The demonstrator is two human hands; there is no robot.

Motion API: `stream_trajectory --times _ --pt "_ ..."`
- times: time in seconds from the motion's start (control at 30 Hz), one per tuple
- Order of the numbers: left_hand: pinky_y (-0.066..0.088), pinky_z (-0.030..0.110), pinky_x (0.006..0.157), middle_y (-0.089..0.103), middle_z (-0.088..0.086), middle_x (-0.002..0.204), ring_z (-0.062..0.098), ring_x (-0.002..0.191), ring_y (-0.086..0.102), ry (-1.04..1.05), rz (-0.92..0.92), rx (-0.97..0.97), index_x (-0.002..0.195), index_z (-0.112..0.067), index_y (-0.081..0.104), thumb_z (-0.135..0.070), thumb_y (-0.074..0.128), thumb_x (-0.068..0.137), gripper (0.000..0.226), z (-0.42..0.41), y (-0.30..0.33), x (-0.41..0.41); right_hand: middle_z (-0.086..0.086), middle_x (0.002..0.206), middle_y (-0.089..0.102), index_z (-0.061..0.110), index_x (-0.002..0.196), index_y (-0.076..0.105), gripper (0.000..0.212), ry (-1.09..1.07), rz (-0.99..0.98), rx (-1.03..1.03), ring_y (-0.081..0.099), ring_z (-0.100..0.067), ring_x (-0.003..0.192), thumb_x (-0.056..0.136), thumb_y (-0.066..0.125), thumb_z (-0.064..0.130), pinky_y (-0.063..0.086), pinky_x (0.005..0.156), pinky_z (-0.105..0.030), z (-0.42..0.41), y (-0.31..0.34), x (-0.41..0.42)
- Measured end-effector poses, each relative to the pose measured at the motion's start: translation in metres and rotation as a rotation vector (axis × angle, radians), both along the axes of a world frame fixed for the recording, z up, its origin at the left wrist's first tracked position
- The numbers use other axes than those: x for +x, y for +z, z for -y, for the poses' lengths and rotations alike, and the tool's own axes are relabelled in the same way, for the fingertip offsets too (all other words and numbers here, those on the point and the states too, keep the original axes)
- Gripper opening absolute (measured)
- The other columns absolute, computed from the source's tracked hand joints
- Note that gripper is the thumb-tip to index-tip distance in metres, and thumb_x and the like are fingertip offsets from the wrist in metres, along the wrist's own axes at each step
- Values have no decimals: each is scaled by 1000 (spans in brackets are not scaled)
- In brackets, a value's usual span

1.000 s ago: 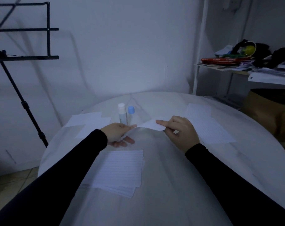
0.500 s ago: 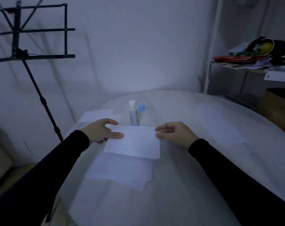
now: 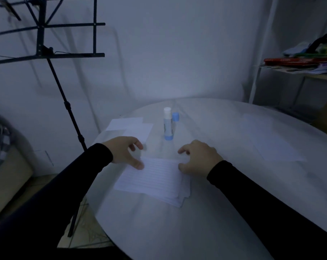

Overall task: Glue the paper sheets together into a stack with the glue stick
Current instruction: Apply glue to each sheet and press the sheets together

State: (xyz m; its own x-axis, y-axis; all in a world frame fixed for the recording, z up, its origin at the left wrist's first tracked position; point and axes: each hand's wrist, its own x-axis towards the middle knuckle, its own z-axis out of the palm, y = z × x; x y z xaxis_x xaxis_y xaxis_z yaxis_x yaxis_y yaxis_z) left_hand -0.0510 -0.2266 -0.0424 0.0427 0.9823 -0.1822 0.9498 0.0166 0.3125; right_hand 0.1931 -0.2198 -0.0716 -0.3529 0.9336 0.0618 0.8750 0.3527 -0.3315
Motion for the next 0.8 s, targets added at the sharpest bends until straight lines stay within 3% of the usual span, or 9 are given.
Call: stream_trajectory --times 0.07,0.2,0.33,0.43,0.5,0.6,0.7,0.8 --pt "37 17 77 49 -14 120 3 92 49 -82 17 -30 122 -36 53 -46 84 64 66 3 1 5 2 125 46 28 129 53 59 53 -58 -13 47 -16 119 76 66 51 37 103 -33 1 2 -1" --pt "28 21 101 36 -18 125 9 121 38 -154 -31 -114 131 -42 46 -48 83 64 76 5 -9 10 2 136 42 21 136 47 81 115 -17 -134 42 -15 126 70 69 60 35 107 -32 2 -4 -5" --pt "28 21 104 39 -14 126 11 124 39 -156 -18 -105 133 -35 48 -48 83 65 77 3 -12 9 -2 134 44 17 137 46 74 131 3 -120 43 -17 124 76 67 53 36 103 -28 2 -7 -6" --pt "27 24 105 38 -11 132 12 127 37 -153 -47 -68 139 -36 42 -49 82 65 85 3 -11 11 -1 135 41 20 138 45 70 143 16 -67 39 -18 126 79 65 51 35 106 -34 3 -6 -7" --pt "33 23 100 45 -14 126 10 118 44 -152 -2 -4 129 -41 49 -48 83 64 74 3 -11 13 0 133 43 21 135 50 65 154 -20 25 39 -18 124 79 65 51 35 105 -36 5 -5 -9" --pt "44 21 89 60 -15 106 10 97 55 -165 84 25 102 -41 63 -42 86 63 45 0 -12 12 2 122 49 20 125 59 57 226 -17 -21 47 -15 114 77 68 50 38 100 -30 4 -5 -11" --pt "47 25 91 67 -5 107 13 95 60 -157 55 -20 96 -34 70 -40 88 61 40 -5 -18 11 3 116 53 20 118 63 52 244 -4 -85 47 -9 99 75 71 49 38 91 -23 2 -7 -10" --pt "47 21 87 69 -6 103 8 91 61 -152 50 -49 94 -34 72 -44 87 60 38 -8 -17 9 5 112 54 21 115 65 49 247 -26 -65 45 -6 94 75 71 49 37 87 -21 -1 -9 -9"
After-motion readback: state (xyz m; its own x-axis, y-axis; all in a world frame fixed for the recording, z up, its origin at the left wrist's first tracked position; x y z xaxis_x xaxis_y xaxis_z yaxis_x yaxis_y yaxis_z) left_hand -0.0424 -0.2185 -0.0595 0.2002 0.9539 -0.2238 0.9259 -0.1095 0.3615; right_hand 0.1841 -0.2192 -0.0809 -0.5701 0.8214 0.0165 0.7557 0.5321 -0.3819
